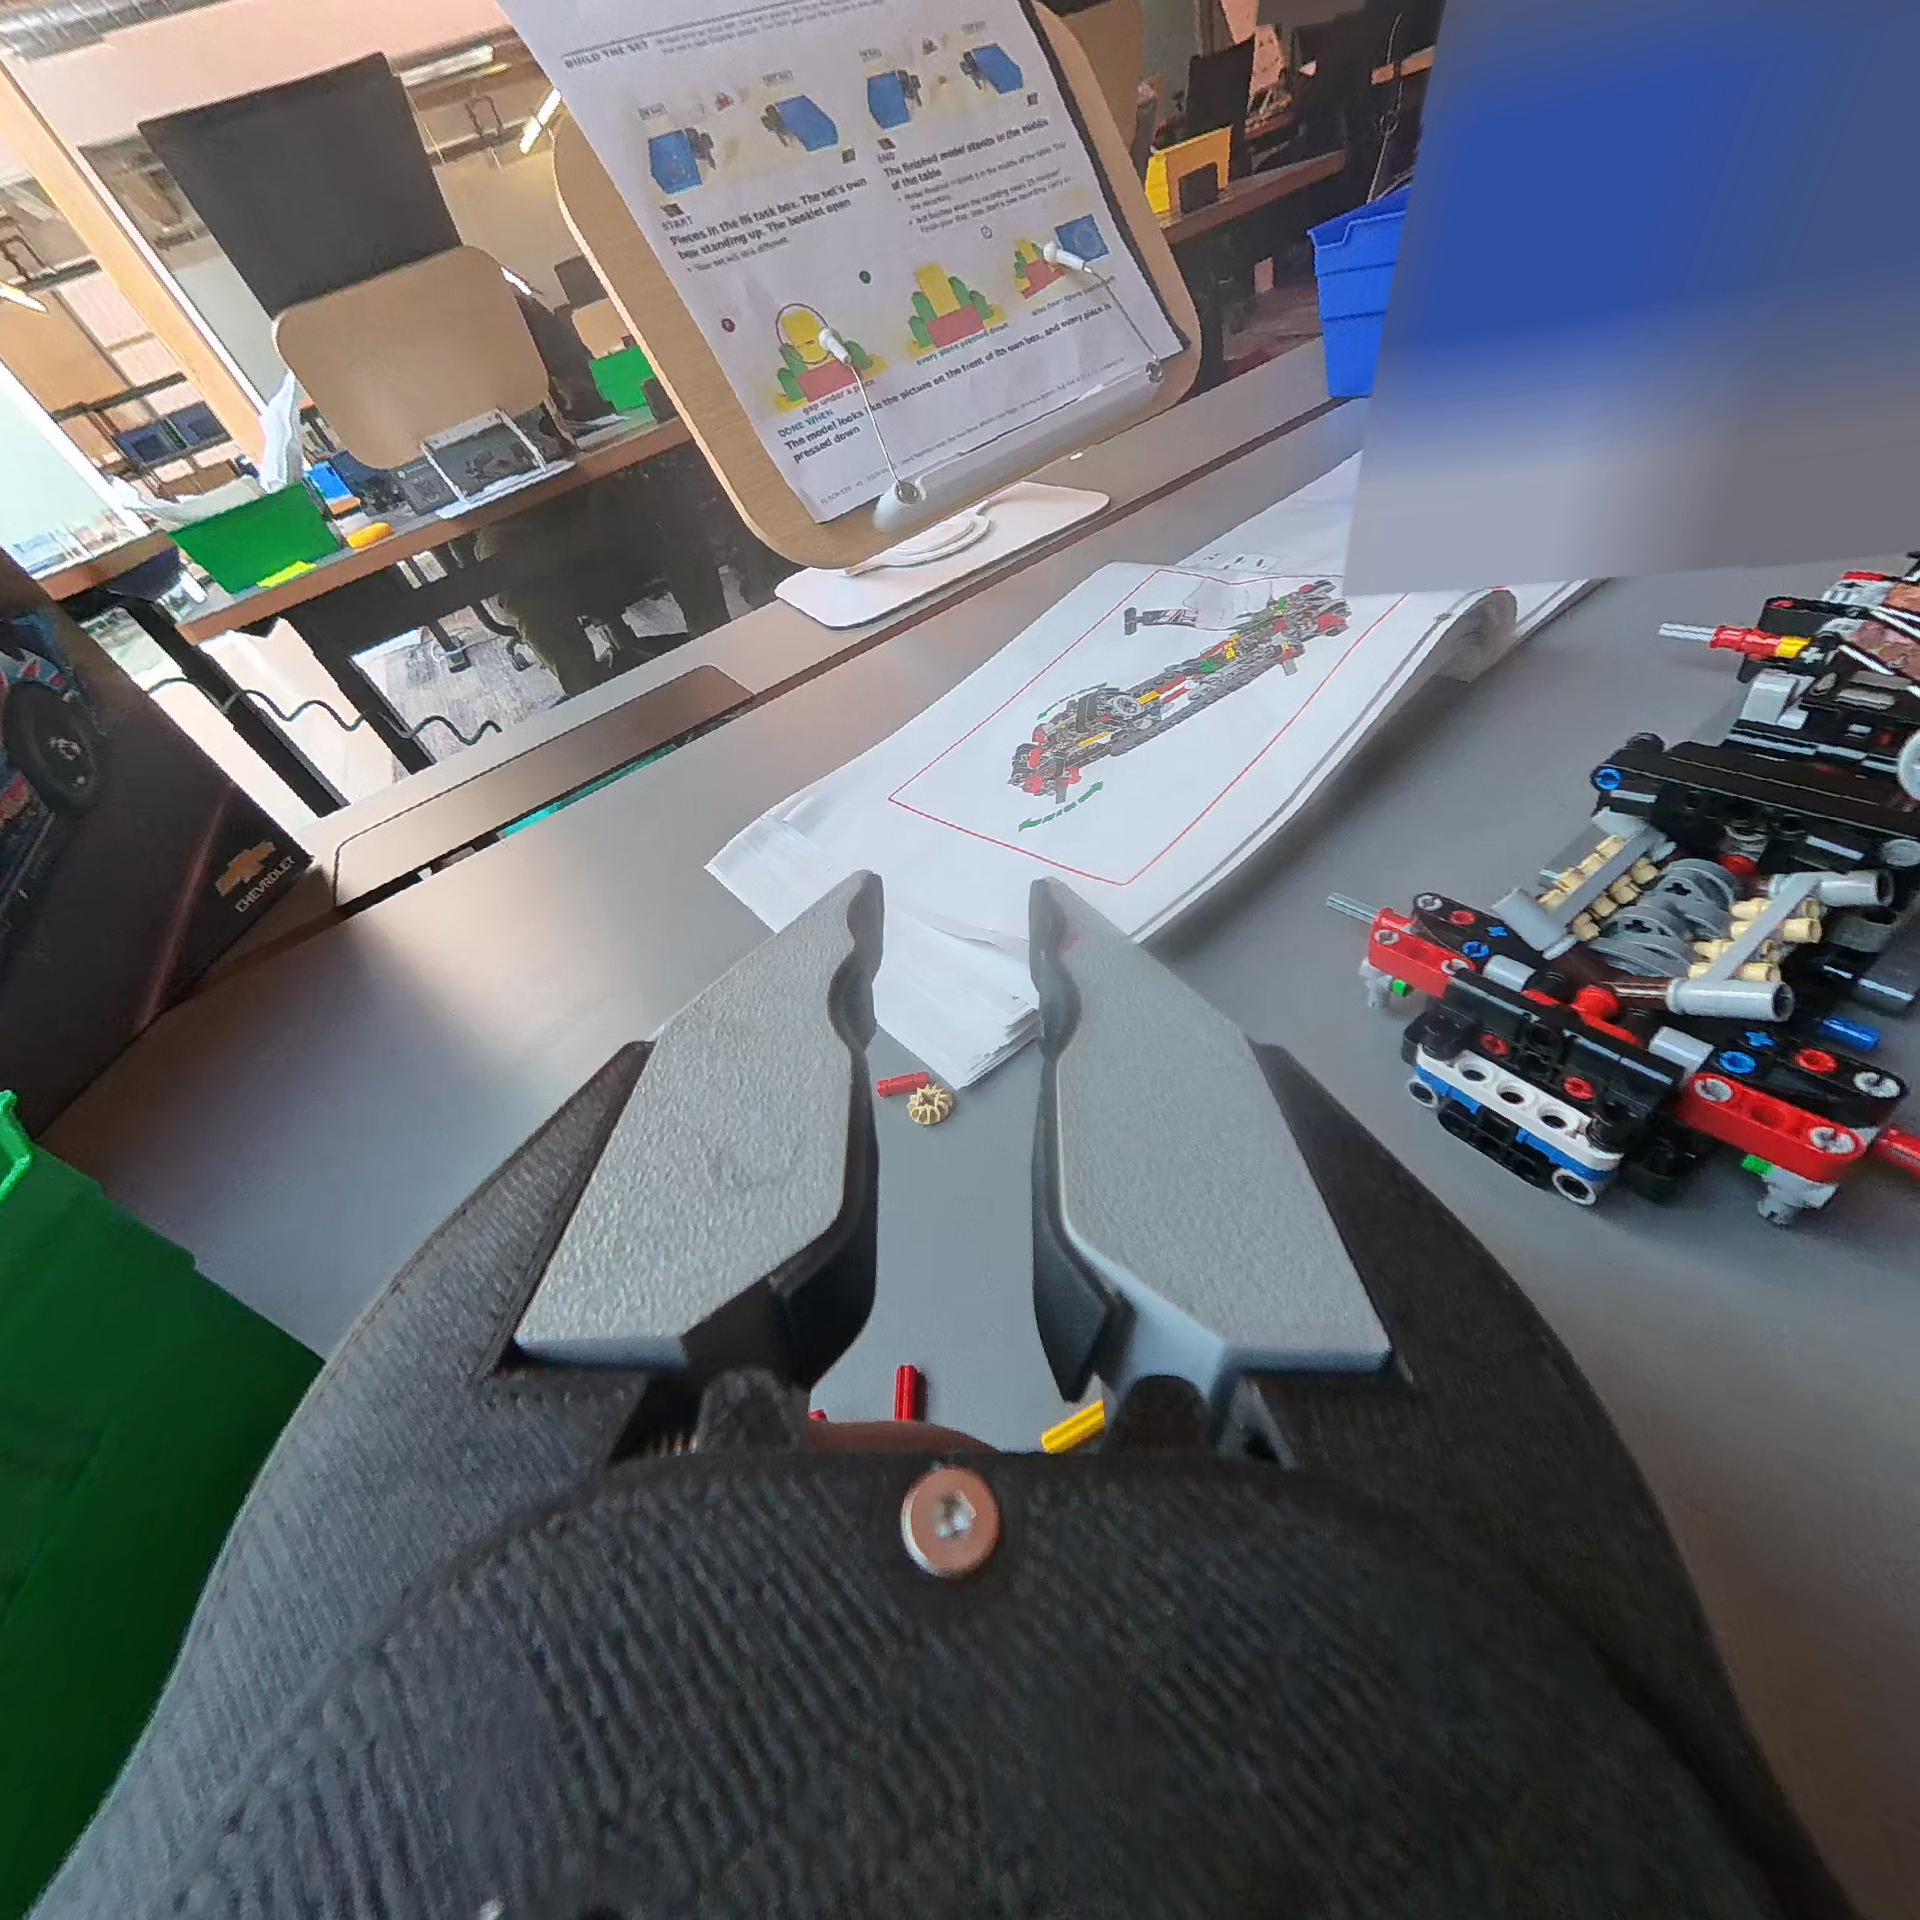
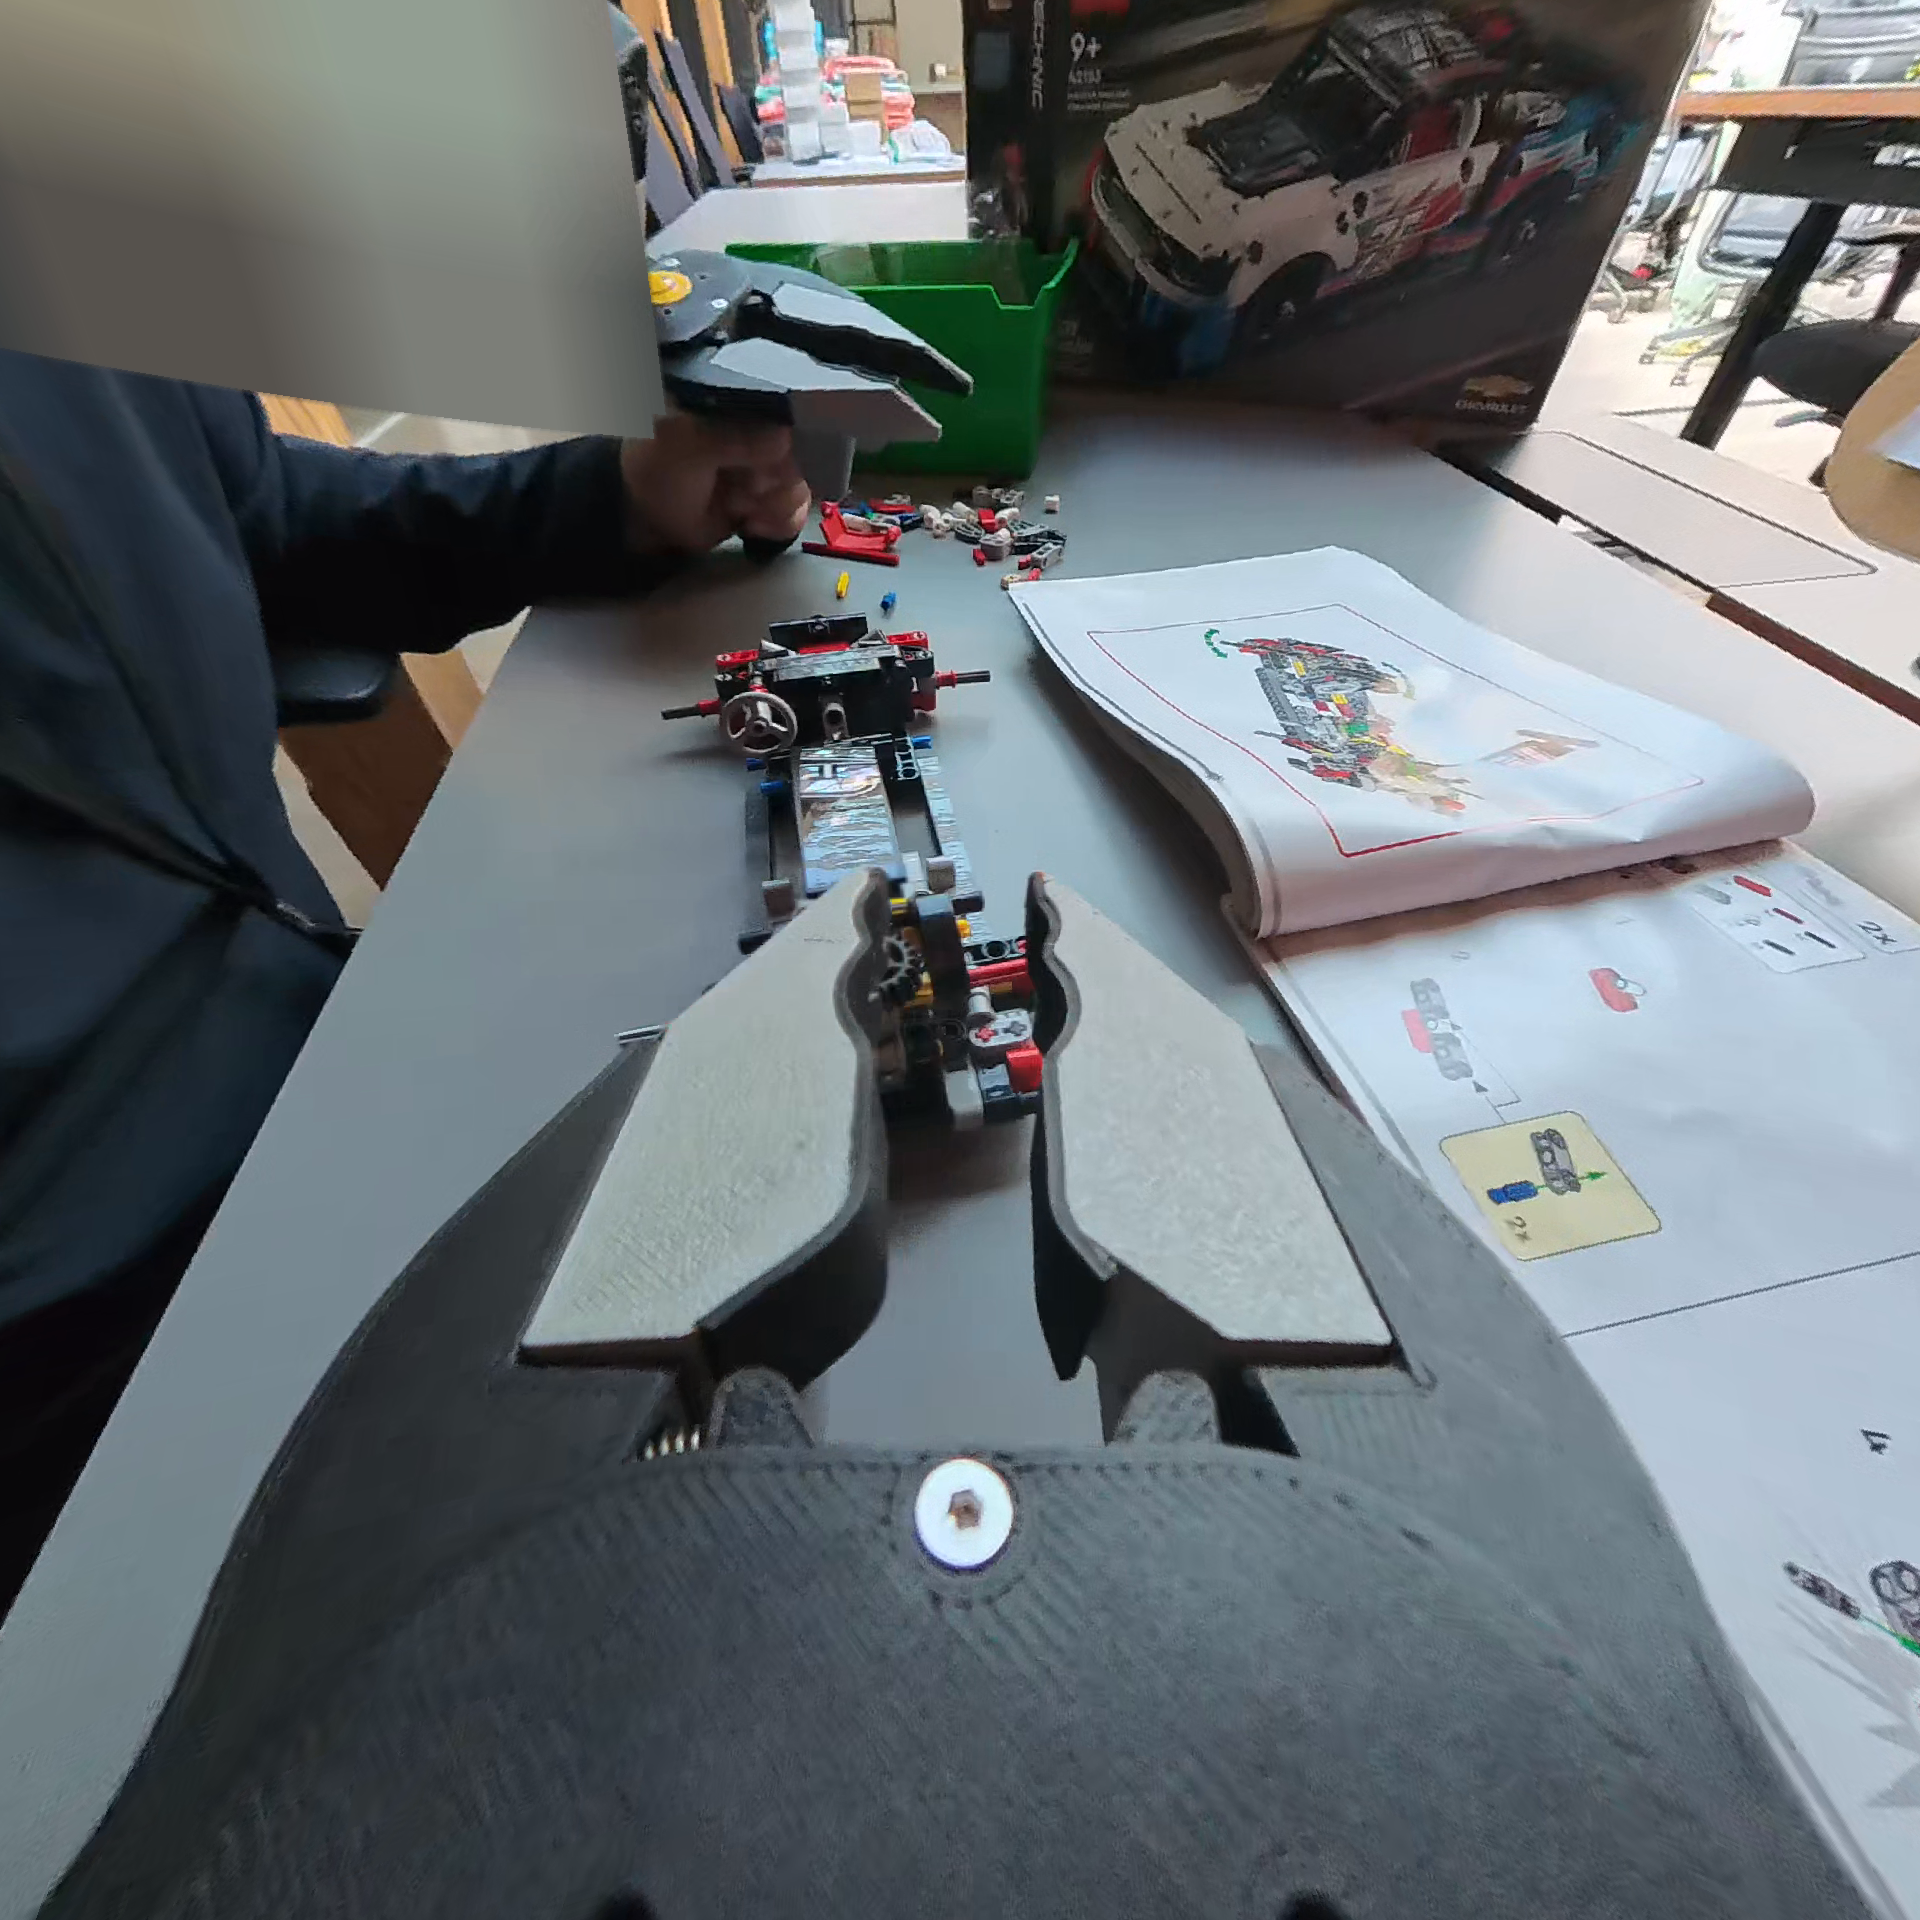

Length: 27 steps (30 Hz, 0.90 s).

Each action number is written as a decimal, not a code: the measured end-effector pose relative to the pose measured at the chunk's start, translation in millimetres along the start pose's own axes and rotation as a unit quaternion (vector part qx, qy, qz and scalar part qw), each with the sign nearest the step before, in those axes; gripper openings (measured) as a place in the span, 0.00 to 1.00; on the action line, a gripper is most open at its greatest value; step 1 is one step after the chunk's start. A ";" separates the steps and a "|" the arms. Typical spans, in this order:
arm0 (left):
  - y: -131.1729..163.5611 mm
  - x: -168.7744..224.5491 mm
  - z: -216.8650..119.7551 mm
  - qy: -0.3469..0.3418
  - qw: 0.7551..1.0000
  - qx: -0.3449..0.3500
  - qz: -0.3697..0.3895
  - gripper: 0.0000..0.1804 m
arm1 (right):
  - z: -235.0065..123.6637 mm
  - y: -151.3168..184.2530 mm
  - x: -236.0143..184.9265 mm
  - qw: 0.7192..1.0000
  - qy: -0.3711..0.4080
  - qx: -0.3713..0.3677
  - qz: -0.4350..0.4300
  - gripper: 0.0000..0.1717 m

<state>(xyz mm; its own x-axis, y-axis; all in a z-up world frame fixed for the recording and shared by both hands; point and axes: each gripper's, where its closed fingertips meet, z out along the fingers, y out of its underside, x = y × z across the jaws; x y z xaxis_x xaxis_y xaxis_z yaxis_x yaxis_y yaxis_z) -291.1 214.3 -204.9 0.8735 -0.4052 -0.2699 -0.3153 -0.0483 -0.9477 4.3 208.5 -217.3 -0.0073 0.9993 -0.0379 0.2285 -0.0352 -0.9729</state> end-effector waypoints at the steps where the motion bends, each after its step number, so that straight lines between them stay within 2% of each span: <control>1: 0.3 -0.4 0.3 0.001 1.000 -0.001 -0.002 0.14 | 0.4 2.2 -2.1 1.000 -0.006 -0.006 0.000 0.17; 9: 1.7 -0.8 1.7 0.002 1.000 -0.006 -0.005 0.14 | 8.7 13.9 -10.5 0.998 -0.021 -0.051 -0.024 0.18; 13: 1.8 -0.7 1.9 0.002 1.000 -0.007 -0.005 0.14 | 11.8 19.0 -10.7 0.997 -0.021 -0.069 -0.025 0.15; 27: 3.1 6.7 2.4 0.007 1.000 -0.014 0.025 0.14 | 3.5 12.5 4.9 0.999 -0.012 -0.043 0.016 0.13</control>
<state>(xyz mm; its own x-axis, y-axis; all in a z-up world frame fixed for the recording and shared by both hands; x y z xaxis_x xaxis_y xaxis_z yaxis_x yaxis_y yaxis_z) -285.3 213.6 -210.1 0.8508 -0.4206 -0.3150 -0.3694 -0.0525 -0.9278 3.7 212.9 -230.4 -0.0224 0.9969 -0.0754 0.3116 -0.0647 -0.9480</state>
